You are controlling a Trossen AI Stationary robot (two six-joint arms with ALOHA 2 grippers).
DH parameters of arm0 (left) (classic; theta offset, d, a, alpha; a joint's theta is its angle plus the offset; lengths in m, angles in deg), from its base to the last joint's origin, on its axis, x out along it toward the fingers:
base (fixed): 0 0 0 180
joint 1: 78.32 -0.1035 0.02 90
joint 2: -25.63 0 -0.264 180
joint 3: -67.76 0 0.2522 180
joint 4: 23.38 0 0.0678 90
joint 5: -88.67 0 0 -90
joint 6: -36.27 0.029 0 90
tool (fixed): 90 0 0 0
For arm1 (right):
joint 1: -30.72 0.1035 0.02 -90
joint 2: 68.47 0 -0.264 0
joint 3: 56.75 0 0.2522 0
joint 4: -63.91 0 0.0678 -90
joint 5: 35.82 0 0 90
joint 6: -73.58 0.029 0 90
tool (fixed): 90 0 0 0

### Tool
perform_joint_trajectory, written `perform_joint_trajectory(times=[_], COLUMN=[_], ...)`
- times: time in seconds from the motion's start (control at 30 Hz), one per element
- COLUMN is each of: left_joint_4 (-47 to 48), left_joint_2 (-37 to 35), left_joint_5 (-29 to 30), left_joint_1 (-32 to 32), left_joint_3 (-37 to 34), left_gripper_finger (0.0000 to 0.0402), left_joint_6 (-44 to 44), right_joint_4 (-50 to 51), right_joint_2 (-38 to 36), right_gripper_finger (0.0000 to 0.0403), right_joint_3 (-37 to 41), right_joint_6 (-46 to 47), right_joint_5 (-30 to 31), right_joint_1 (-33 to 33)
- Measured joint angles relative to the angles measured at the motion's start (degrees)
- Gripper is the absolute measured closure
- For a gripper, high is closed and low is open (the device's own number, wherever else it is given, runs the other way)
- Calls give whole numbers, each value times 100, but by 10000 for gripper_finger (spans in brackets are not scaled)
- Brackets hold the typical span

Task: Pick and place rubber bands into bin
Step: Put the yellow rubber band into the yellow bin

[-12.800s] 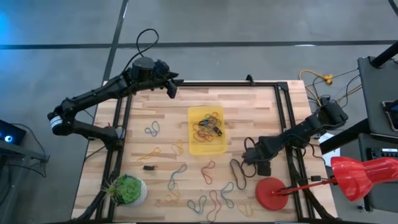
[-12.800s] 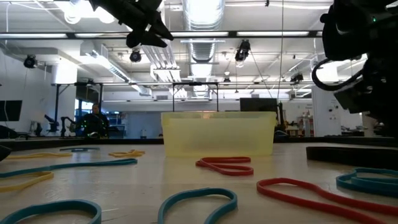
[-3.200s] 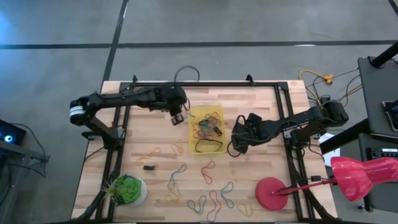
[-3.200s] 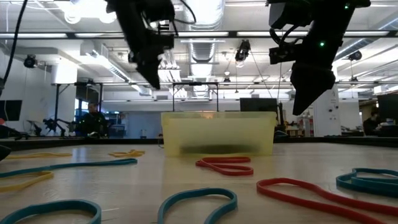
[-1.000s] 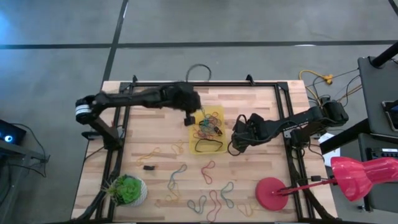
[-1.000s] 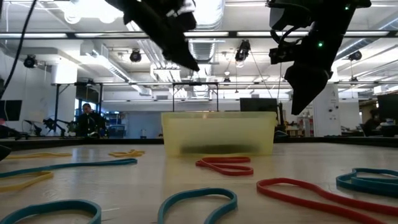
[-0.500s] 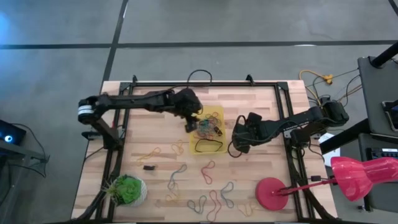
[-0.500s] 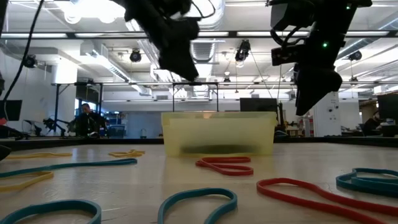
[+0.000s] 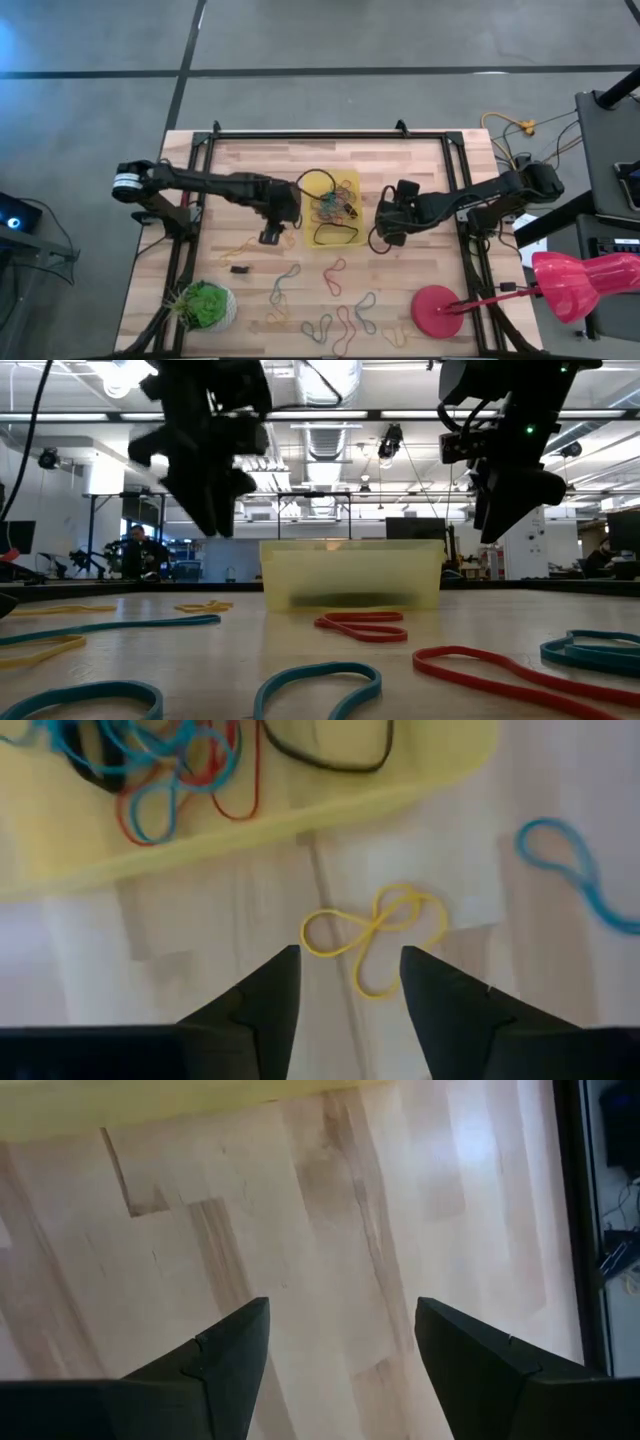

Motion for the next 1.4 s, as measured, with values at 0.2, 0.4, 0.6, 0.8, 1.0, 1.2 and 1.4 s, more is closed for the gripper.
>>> perform_joint_trajectory(times=[0.2, 0.4, 0.6, 0.8, 1.0, 1.2, 1.4], left_joint_4=[-847, -1628, -2212, -2421, -2515, -2500, -2320], left_joint_2=[89, 89, 245, 637, 920, 1235, 1358], left_joint_5=[12, -35, -228, -336, -429, -459, -467], left_joint_1=[100, 173, 181, 205, 200, 183, 161], left_joint_3=[-603, -998, -1320, -1367, -1385, -1498, -1484], left_gripper_finger=[247, 247, 247, 247, 265, 356, 397], left_joint_6=[466, 1009, 1024, 1045, 1063, 1070, 769], right_joint_4=[-6, -3, 15, 16, 125, 142, 144], right_joint_2=[-233, -384, -448, -460, -474, -483, -483], right_gripper_finger=[165, 165, 165, 165, 165, 165, 165], right_joint_3=[75, 131, 184, 190, 193, 187, 186], right_joint_6=[232, 250, 318, 374, 605, 652, 654], right_joint_5=[-65, -166, -170, -168, -170, -172, -181], right_joint_1=[0, -2, 0, -2, 0, 0, 0])
